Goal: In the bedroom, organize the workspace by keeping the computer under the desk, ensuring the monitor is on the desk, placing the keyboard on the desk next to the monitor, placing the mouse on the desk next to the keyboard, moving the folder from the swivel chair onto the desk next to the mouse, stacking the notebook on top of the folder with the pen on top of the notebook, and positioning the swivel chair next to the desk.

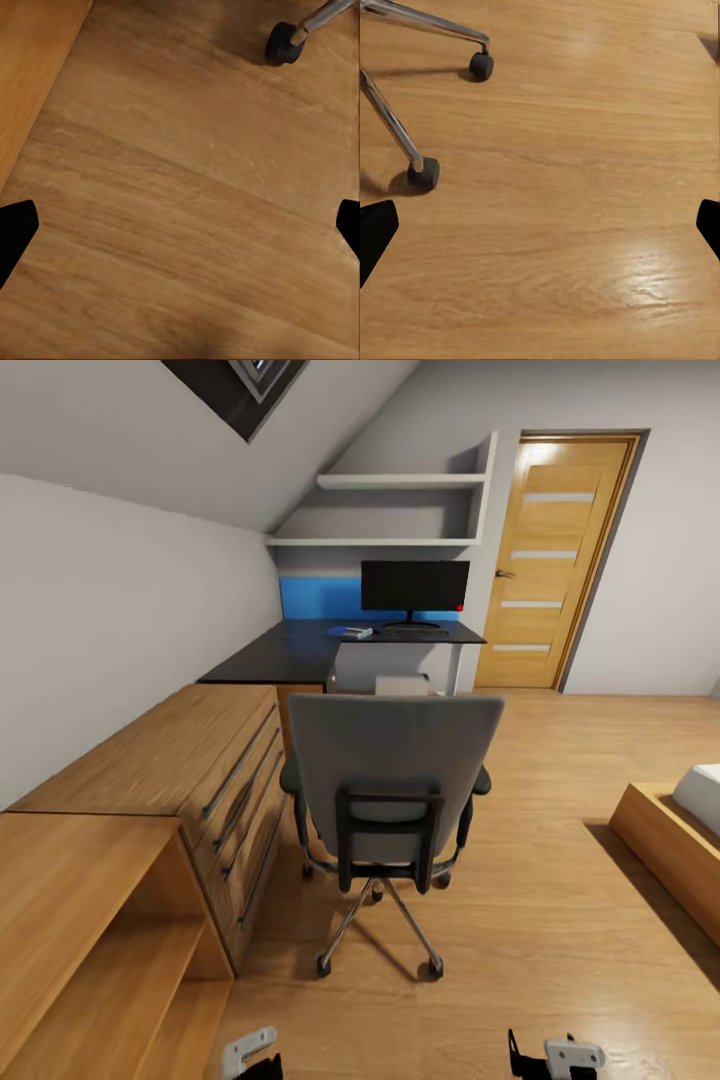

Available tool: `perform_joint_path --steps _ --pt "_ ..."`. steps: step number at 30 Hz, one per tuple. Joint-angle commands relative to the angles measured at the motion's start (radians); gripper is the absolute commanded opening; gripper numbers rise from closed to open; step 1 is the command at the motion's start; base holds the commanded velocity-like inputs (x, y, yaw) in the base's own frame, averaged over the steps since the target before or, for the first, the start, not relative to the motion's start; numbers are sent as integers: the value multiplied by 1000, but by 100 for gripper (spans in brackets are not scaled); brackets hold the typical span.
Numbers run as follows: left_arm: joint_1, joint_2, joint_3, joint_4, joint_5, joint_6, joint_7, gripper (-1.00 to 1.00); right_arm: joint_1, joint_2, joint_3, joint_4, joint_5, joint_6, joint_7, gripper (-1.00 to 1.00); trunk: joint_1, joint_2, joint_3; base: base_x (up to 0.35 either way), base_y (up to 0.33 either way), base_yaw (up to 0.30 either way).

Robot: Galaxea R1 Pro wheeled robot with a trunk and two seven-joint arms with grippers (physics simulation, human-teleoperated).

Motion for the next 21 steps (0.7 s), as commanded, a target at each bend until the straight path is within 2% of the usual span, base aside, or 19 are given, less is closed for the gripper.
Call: perform_joint_path --steps 1,5,8,9,10,12,15,17,18,21 --pt "-7 1 -8 -13 7 5 8 100 -7 0 8 -10 -6 3 -7 100 4 -8 -4 0 0 0" --pt "-45 1 -9 -60 7 65 20 100 -42 2 7 -51 -19 52 -8 100 19 -36 -17 0 0 0" --pt "-105 0 -9 -84 6 152 34 100 -97 2 6 -87 -40 145 -8 100 31 -57 -26 0 0 0" --pt "-174 -4 -9 -95 6 224 40 100 -169 1 4 -104 -76 239 -7 100 34 -64 -29 0 0 0" --pt "-208 -6 -9 -97 5 248 41 100 -209 1 4 -107 -96 279 -7 100 38 -71 -32 0 0 0" --pt "-241 -9 -9 -99 4 265 42 100 -248 0 4 -109 -110 320 -7 100 46 -85 -39 0 0 0" --pt "-345 -22 -9 -100 2 337 44 100 -368 -10 3 -111 -131 493 -6 100 57 -106 -48 0 0 0" --pt "-371 -31 -9 -100 0 363 44 100 -403 -14 3 -112 -136 536 -6 100 65 -120 -54 0 0 0" --pt "-396 -49 -9 -101 -2 386 43 100 -443 -15 3 -114 -139 582 -7 100 69 -127 -57 0 0 0" --pt "-413 -70 -9 -101 -7 400 42 100 -472 -16 3 -120 -142 645 -5 100 80 -148 -67 0 0 0"
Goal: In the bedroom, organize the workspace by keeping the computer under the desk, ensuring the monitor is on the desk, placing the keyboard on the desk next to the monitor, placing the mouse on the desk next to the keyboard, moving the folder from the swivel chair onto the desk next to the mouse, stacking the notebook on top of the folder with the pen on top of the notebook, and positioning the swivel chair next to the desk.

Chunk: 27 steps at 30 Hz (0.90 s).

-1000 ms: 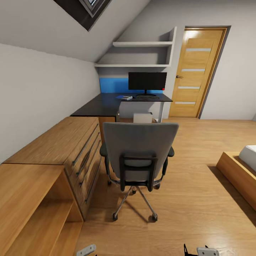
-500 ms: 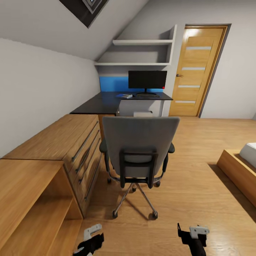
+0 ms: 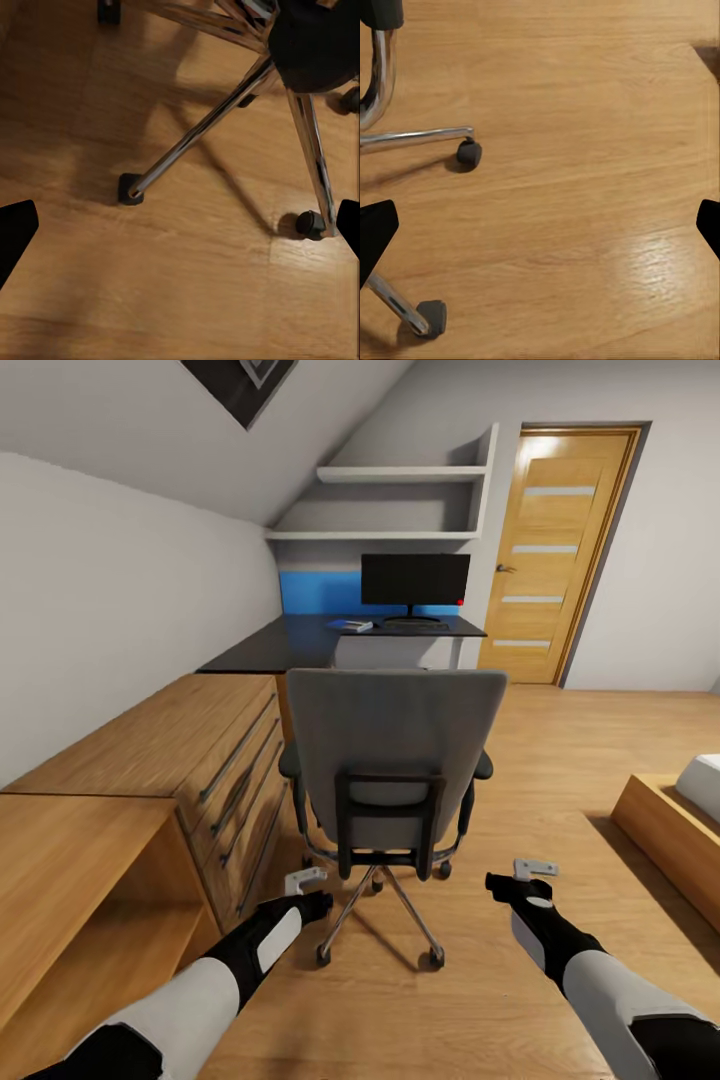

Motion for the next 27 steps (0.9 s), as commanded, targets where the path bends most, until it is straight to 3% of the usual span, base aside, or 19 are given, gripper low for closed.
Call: perform_joint_path --steps 1,5,11,14,19,21,27 --pt "-3 -3 -9 -2 7 4 8 100 -5 -1 8 -1 -12 12 -4 100 4 -8 -4 0 0 0" --pt "-10 -16 -15 21 -1 4 3 100 -17 2 7 1 -37 41 1 100 19 -36 -17 0 0 0" --pt "-11 -21 -24 88 -5 -56 -4 100 -19 14 8 30 -47 -8 2 100 42 -78 -36 0 0 0" --pt "-11 -21 -44 112 -4 -118 -5 100 -19 40 8 57 -46 -71 2 100 54 -99 -45 0 0 0" --pt "-12 -22 -80 141 -3 -160 -6 100 -18 72 8 82 -44 -164 1 100 73 -134 -61 0 0 0" --pt "-12 -27 -93 149 -4 -173 -6 100 -16 101 9 90 -40 -219 1 100 80 -148 -67 0 0 0" --pt "-12 -44 -106 149 -6 -176 -5 100 -8 117 10 95 -35 -332 2 100 103 -190 -86 0 0 0"
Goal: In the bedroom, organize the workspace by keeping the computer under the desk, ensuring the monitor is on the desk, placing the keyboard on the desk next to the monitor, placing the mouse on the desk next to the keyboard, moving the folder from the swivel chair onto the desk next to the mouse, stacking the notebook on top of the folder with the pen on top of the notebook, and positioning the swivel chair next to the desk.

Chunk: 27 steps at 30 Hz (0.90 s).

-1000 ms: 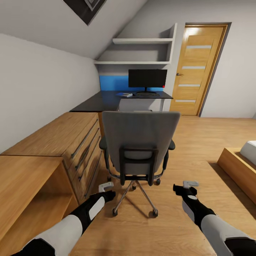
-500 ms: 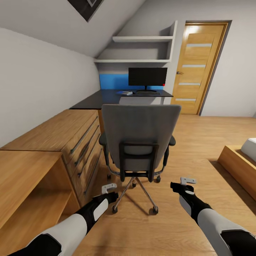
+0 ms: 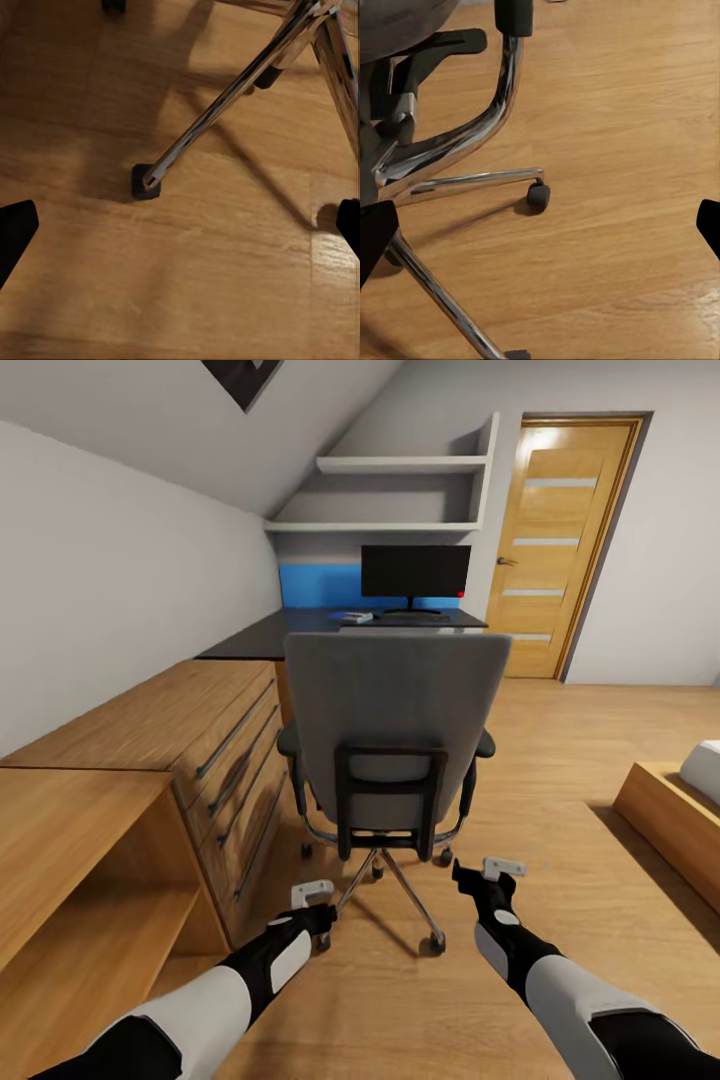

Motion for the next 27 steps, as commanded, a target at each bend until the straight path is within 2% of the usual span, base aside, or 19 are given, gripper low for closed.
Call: perform_joint_path --steps 1,6,14,24,27 --pt "-1 0 -6 -3 1 4 7 100 1 0 9 2 -9 -13 -4 100 4 -8 -4 0 0 0" --pt "-1 0 -12 -67 1 11 13 100 7 2 9 6 -8 -44 -4 100 23 -43 -20 0 0 0" --pt "-1 0 -12 -160 1 36 17 100 9 3 9 7 -8 -53 -4 100 54 -99 -45 0 0 0" --pt "-1 0 -10 -169 4 39 10 100 23 5 12 9 -7 -61 -3 100 58 -101 -84 0 0 0" --pt "-1 0 -10 -169 3 37 9 100 38 16 15 9 5 -91 -3 100 59 -102 -95 0 0 0"
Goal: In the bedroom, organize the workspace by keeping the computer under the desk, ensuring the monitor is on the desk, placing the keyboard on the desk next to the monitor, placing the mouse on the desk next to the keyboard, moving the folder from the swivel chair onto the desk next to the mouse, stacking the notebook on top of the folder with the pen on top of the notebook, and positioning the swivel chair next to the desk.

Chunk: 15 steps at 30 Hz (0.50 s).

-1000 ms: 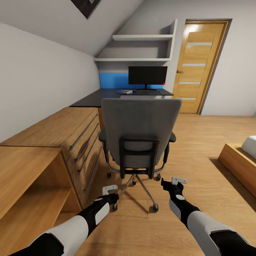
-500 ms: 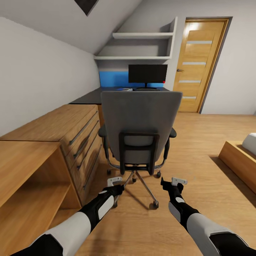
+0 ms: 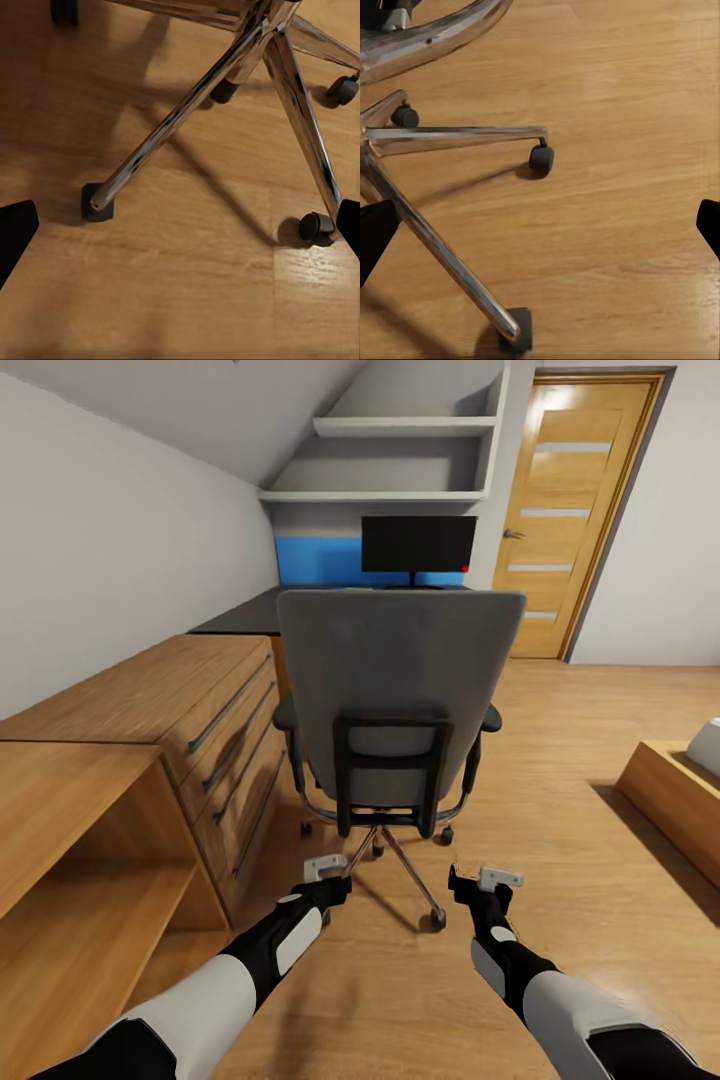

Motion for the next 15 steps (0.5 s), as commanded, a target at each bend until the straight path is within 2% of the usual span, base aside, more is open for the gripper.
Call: perform_joint_path --steps 1,3,5,10,15 --pt "-1 0 -3 -1 2 2 7 100 8 10 9 1 5 -23 -4 100 0 -1 -5 0 0 0" --pt "-1 0 -3 -1 1 1 7 100 16 20 9 1 25 -41 -5 100 1 -1 -13 0 0 0" --pt "-1 0 -2 -1 1 0 7 100 26 34 9 1 64 -59 -5 100 1 -1 -13 0 0 0" --pt "-1 0 0 -1 0 -3 6 100 38 48 9 0 126 -77 -9 100 1 -1 -13 0 0 0" --pt "-1 0 0 2 2 -24 5 100 42 53 9 -1 147 -105 -13 100 1 -1 -13 0 0 0"
